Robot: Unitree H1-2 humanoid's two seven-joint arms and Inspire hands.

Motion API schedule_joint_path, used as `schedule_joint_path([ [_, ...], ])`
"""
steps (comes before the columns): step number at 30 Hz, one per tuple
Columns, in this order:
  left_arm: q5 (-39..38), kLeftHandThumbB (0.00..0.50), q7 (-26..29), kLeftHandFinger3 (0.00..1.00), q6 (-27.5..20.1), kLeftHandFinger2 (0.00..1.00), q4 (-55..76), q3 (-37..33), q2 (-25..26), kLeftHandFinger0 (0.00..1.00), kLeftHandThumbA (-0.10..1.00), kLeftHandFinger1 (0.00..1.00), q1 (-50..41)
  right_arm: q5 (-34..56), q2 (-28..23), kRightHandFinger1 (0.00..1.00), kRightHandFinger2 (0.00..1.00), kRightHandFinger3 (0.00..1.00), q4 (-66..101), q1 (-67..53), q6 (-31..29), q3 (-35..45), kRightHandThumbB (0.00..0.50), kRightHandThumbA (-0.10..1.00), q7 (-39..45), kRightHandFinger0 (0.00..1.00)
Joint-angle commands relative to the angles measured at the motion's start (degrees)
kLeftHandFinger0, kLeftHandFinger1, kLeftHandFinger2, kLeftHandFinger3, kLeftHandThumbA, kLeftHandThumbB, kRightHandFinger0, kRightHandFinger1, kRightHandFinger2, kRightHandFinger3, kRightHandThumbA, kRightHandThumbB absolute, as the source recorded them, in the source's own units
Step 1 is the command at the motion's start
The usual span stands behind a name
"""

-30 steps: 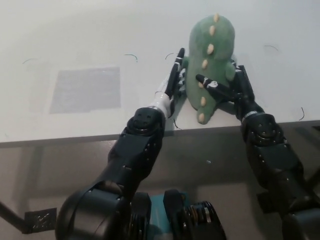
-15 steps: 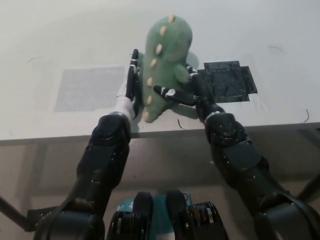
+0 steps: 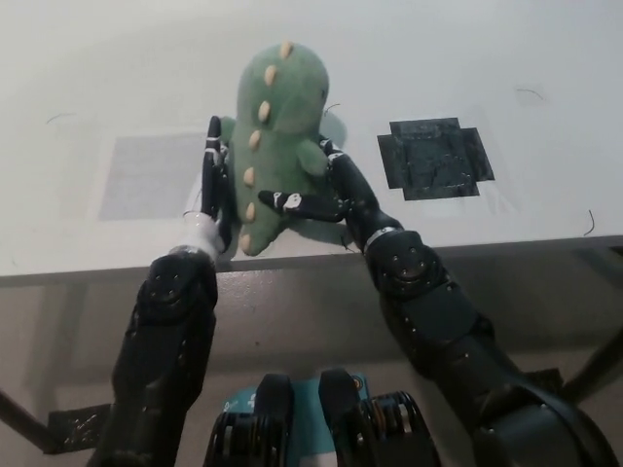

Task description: Use both hands to pick up a dinasour on the right side and move it to the left side

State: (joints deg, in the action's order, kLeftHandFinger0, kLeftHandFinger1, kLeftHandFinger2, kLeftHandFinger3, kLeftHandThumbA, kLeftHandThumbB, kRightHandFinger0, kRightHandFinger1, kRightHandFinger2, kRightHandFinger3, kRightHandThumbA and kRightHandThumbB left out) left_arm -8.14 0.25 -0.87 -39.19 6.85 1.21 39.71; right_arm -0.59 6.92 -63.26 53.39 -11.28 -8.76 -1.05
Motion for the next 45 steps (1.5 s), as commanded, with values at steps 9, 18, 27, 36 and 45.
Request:
schedule_joint_path([
  [9, -2.44, 0.266, -3.45, 1.00, 6.33, 1.00, 11.56, -0.37, 2.91, 1.00, 1.00, 1.00, -4.52, -3.07, 5.64, 1.00, 1.00, 1.00, 1.13, 3.67, -0.71, -4.68, 0.157, 1.00, 4.98, 1.00],
  [18, -5.34, 0.308, -6.28, 1.00, 8.08, 1.00, 14.63, 0.62, 6.52, 1.00, 1.00, 1.00, -6.02, -4.68, 7.66, 1.00, 1.00, 1.00, -1.39, 6.25, -1.03, -5.93, 0.175, 1.00, 3.72, 1.00],
  [27, -6.53, 0.266, -5.78, 1.00, 7.53, 1.00, 13.54, 2.60, 6.61, 1.00, 1.00, 1.00, -4.84, -5.96, 8.33, 1.00, 1.00, 1.00, -4.83, 9.82, -0.04, -6.88, 0.169, 1.00, 3.43, 1.00],
  [36, -7.82, 0.212, -7.65, 1.00, 4.06, 1.00, 9.23, 4.13, 8.50, 1.00, 1.00, 1.00, -1.73, -4.14, 9.43, 1.00, 1.00, 1.00, -8.64, 14.60, 1.02, -4.81, 0.127, 1.00, 5.12, 1.00],
  [45, -7.66, 0.229, -8.21, 1.00, 1.51, 1.00, 5.69, 4.42, 8.52, 1.00, 1.00, 1.00, 0.86, -3.56, 9.04, 1.00, 1.00, 1.00, -10.12, 16.10, 0.18, -2.65, 0.116, 1.00, 5.85, 1.00],
])
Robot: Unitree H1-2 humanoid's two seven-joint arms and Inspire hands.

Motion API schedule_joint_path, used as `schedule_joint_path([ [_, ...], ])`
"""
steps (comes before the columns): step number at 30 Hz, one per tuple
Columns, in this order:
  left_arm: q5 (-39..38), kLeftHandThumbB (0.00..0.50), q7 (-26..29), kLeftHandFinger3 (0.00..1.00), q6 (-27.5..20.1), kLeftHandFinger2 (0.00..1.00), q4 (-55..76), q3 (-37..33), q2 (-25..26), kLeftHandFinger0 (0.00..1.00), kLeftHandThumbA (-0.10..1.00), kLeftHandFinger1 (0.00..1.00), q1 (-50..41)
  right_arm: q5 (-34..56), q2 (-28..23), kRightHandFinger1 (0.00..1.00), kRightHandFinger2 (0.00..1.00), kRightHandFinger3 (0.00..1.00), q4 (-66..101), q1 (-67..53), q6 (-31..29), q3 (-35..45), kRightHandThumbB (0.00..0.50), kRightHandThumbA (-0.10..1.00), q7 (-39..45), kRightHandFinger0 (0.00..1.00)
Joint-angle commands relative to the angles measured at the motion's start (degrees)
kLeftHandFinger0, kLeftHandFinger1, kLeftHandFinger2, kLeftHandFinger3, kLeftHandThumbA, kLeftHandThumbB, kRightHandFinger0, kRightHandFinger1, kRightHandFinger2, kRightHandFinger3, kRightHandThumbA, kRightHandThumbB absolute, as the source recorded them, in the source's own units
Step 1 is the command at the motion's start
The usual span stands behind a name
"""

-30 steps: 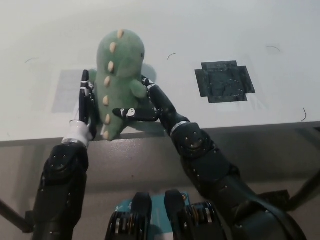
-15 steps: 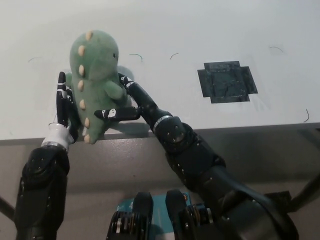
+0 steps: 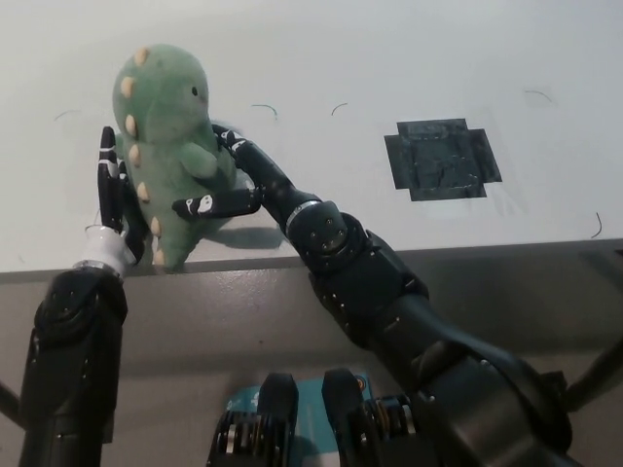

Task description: Use both hands to pick up a dinasour on the right side and move it to the left side

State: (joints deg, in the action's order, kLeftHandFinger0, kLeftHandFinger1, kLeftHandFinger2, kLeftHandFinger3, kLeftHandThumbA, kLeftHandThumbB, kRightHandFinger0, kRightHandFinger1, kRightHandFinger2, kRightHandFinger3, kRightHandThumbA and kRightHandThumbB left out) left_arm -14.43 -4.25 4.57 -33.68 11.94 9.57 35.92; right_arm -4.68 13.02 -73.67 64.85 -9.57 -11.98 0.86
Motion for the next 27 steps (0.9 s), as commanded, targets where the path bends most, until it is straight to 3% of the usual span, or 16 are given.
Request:
schedule_joint_path([
  [1, -1.30, 0.237, -3.85, 1.00, -3.86, 1.00, -0.15, -0.76, 0.21, 1.00, 1.00, 1.00, 4.76, 0.19, 2.88, 1.00, 1.00, 1.00, 0.30, 4.60, -1.84, 0.42, 0.108, 1.00, 3.73, 1.00],
  [9, -1.81, 0.227, -3.39, 1.00, -1.75, 1.00, 1.17, -0.55, -0.07, 1.00, 1.00, 1.00, 4.56, -0.14, 2.62, 1.00, 1.00, 1.00, 0.62, 4.42, -2.05, 0.45, 0.096, 1.00, 3.83, 1.00],
  [15, -0.89, 0.266, -2.89, 1.00, -1.57, 1.00, 0.92, -1.13, -0.12, 1.00, 1.00, 1.00, 4.75, -0.50, 2.28, 1.00, 1.00, 1.00, 1.22, 3.95, -2.83, 0.16, 0.092, 1.00, 3.67, 1.00],
  [20, -0.33, 0.258, -3.00, 1.00, -1.33, 1.00, 1.24, -1.72, -0.03, 1.00, 1.00, 1.00, 4.68, -0.56, 2.03, 1.00, 1.00, 1.00, 1.72, 3.52, -2.15, 0.19, 0.133, 1.00, 3.34, 1.00],
  [24, 0.59, 0.301, -0.63, 1.00, 0.76, 1.00, 2.03, -1.62, -0.03, 1.00, 1.00, 1.00, 4.68, -0.07, 1.29, 1.00, 1.00, 1.00, 2.49, 3.04, -3.65, 0.73, 0.138, 1.00, 3.01, 1.00],
  [25, 0.84, 0.344, -0.10, 1.00, 1.12, 1.00, 1.90, -1.54, -0.03, 1.00, 1.00, 1.00, 4.54, 0.75, 1.12, 1.00, 1.00, 1.00, 2.60, 2.86, -3.29, 1.51, 0.154, 1.00, 3.21, 1.00],
  [27, 1.19, 0.366, 0.59, 1.00, 0.46, 1.00, 1.96, -1.17, 0.41, 1.00, 1.00, 1.00, 4.23, 0.84, 0.85, 1.00, 1.00, 1.00, 1.50, 3.55, -4.41, 1.92, 0.184, 1.00, 3.27, 1.00],
])
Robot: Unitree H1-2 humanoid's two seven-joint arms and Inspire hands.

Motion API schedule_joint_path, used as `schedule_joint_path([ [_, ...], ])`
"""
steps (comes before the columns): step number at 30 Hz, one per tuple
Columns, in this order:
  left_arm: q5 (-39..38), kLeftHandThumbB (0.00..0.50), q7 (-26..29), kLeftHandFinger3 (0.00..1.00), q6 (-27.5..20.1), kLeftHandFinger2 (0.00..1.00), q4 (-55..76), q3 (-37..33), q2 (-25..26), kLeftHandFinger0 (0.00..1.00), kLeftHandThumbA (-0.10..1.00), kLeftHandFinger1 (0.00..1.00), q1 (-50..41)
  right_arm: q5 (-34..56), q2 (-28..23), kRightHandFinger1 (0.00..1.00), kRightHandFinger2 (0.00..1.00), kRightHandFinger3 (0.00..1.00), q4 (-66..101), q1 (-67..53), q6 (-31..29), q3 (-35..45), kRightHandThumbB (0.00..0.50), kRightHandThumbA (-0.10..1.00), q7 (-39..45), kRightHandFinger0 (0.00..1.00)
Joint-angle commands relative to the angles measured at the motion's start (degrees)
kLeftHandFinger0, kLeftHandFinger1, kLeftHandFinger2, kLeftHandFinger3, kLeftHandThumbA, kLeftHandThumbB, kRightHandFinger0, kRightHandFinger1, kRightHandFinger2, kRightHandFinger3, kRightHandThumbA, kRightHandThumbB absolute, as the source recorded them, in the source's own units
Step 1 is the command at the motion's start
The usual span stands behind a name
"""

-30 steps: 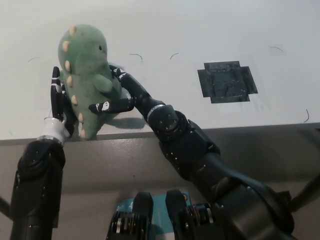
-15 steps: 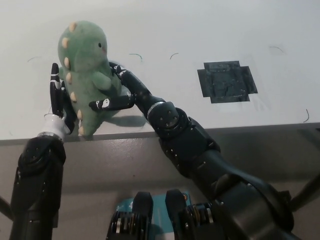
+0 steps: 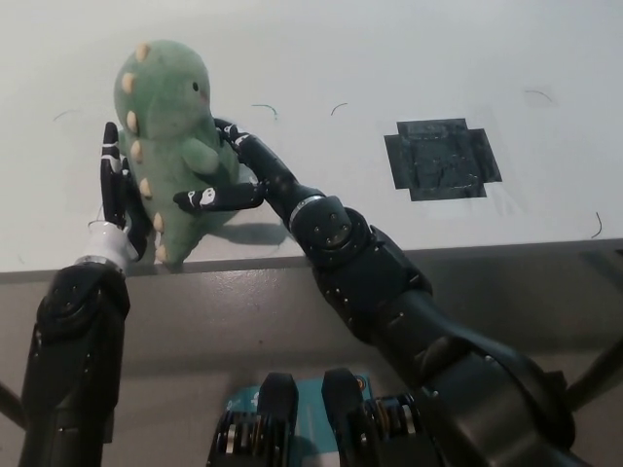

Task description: Use both hands to pick up a dinasour on the right side and move it to the left side

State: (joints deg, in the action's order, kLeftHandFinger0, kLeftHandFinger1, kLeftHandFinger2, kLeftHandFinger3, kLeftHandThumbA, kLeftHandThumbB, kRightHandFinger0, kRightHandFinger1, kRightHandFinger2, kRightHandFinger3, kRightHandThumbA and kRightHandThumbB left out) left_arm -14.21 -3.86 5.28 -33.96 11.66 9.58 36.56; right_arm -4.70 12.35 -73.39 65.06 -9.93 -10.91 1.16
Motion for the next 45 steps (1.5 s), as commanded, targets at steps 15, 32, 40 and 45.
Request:
schedule_joint_path([
  [15, -0.13, 0.420, -4.21, 1.00, 2.11, 1.00, 11.20, -0.75, 6.31, 1.00, 1.00, 1.00, -1.25, 2.12, -6.48, 1.00, 1.00, 1.00, 16.14, -1.55, -3.99, 2.45, 0.115, 1.00, 6.35, 1.00],
  [32, -0.83, 0.430, -8.89, 1.00, 0.41, 1.00, 15.49, -2.13, 9.94, 1.00, 1.00, 1.00, -4.54, 5.07, -10.99, 1.00, 1.00, 1.00, 33.23, -10.37, 4.92, 5.28, 0.107, 1.00, 11.41, 1.00],
  [40, -1.53, 0.480, -10.71, 1.00, -0.60, 1.00, 19.16, -1.83, 11.38, 1.00, 1.00, 1.00, -6.53, 6.31, -12.78, 1.00, 1.00, 1.00, 35.79, -11.85, 4.80, 6.70, 0.125, 1.00, 12.70, 1.00],
  [45, -2.11, 0.461, -11.58, 1.00, -0.75, 1.00, 22.00, -0.87, 12.42, 1.00, 1.00, 1.00, -9.06, 7.67, -14.25, 1.00, 1.00, 1.00, 40.59, -13.59, 7.50, 7.41, 0.138, 1.00, 14.42, 1.00],
])
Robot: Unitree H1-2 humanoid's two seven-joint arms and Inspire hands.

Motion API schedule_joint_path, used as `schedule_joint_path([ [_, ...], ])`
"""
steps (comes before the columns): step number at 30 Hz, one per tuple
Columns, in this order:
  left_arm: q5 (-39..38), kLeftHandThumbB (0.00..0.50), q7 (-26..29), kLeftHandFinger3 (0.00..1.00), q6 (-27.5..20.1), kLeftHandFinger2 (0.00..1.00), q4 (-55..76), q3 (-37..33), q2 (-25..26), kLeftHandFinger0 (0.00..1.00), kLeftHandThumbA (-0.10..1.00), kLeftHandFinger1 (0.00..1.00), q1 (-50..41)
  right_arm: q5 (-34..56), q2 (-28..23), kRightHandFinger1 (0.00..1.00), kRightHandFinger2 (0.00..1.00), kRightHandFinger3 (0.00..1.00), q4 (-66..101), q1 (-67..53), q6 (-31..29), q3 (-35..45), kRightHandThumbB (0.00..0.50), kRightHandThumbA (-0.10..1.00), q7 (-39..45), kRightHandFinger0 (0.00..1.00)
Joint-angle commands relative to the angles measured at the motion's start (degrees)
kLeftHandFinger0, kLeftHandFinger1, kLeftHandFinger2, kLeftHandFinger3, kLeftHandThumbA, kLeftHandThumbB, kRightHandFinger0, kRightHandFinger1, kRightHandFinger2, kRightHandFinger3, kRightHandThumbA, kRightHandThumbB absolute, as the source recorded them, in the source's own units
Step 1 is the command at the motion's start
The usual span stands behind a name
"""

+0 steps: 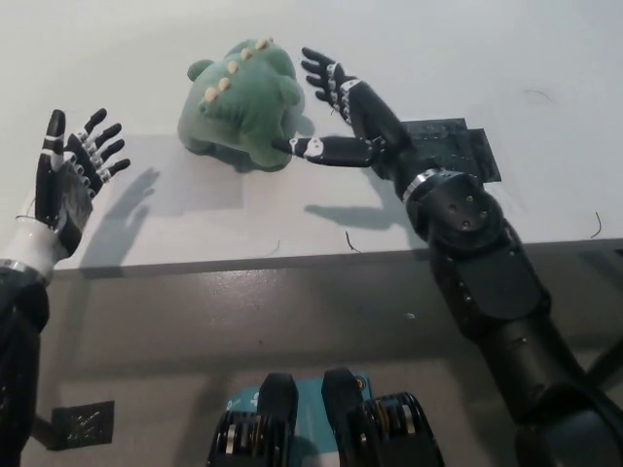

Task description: Use both hands to pick up a dinasour on the right side and move it to the left side

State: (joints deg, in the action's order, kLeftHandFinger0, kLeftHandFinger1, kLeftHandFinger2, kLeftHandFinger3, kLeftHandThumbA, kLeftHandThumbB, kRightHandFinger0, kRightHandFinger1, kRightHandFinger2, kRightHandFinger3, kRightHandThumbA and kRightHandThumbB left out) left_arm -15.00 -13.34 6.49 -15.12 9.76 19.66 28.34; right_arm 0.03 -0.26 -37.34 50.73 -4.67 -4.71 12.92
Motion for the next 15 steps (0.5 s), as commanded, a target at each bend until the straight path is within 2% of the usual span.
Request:
schedule_joint_path([
  [1, -1.36, 0.459, -2.19, 1.00, -1.91, 1.00, 5.49, 1.42, 2.88, 1.00, 1.00, 1.00, -2.77, 4.42, -2.55, 1.00, 1.00, 1.00, 7.61, -0.77, 2.95, 2.09, 0.127, 1.00, 3.48, 1.00],
  [8, -2.00, 0.452, -0.30, 1.00, -1.60, 1.00, 12.11, 3.68, 1.99, 1.00, 1.00, 1.00, -8.08, 4.62, -4.95, 1.00, 1.00, 1.00, 18.96, -6.24, 7.63, 1.70, 0.121, 1.00, 3.50, 1.00],
  [11, -1.97, 0.436, 0.00, 1.00, -1.52, 1.00, 14.32, 4.27, 1.27, 1.00, 1.00, 1.00, -9.90, 4.09, -6.52, 1.00, 1.00, 1.00, 20.54, -8.72, 4.68, 1.94, 0.093, 1.00, 3.39, 1.00],
  [15, -1.49, 0.425, 0.57, 1.00, -2.72, 1.00, 15.72, 4.97, 0.61, 1.00, 1.00, 1.00, -11.85, 7.54, -7.55, 1.00, 1.00, 1.00, 23.86, -11.42, 6.25, 3.47, 0.104, 1.00, 4.81, 1.00],
])
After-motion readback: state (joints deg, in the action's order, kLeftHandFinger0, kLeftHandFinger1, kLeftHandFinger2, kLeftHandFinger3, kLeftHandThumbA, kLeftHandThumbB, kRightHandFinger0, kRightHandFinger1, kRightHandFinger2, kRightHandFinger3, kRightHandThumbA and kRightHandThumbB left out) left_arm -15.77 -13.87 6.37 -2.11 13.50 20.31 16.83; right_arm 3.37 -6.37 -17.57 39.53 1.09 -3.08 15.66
